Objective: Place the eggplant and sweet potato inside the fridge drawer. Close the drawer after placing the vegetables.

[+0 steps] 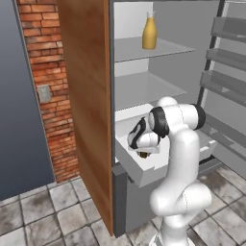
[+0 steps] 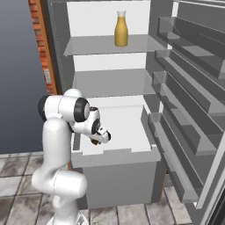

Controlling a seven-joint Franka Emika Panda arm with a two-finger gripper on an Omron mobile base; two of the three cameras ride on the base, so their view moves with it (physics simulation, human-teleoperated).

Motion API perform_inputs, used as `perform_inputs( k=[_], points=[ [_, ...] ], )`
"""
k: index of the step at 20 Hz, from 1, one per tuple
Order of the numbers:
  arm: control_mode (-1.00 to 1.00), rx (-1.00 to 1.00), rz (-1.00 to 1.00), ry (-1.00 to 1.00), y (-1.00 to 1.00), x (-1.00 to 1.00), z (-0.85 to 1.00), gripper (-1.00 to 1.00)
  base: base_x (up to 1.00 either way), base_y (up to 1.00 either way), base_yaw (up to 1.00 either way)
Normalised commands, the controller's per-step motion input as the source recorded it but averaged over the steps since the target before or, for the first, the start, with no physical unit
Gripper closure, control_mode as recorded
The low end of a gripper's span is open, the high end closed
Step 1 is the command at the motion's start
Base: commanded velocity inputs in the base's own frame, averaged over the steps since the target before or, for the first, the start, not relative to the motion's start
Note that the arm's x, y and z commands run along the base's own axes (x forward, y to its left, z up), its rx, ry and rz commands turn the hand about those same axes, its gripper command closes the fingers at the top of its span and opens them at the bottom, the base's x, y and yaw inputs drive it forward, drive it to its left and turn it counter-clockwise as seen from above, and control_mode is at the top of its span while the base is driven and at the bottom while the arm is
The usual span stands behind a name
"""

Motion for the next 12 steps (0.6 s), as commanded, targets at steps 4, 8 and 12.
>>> perform_inputs(
  k=[4,8,12],
  points=[
    [-1.00,0.01,0.00,0.00,-0.03,0.00,0.13,-1.00,0.00,0.00,0.00],
    [-1.00,-0.02,0.00,-0.15,-0.14,-0.22,0.69,-1.00,0.00,0.00,0.00],
    [-1.00,-0.03,0.00,-0.24,-0.25,-0.70,0.94,-1.00,0.00,0.00,0.00]
  ],
)
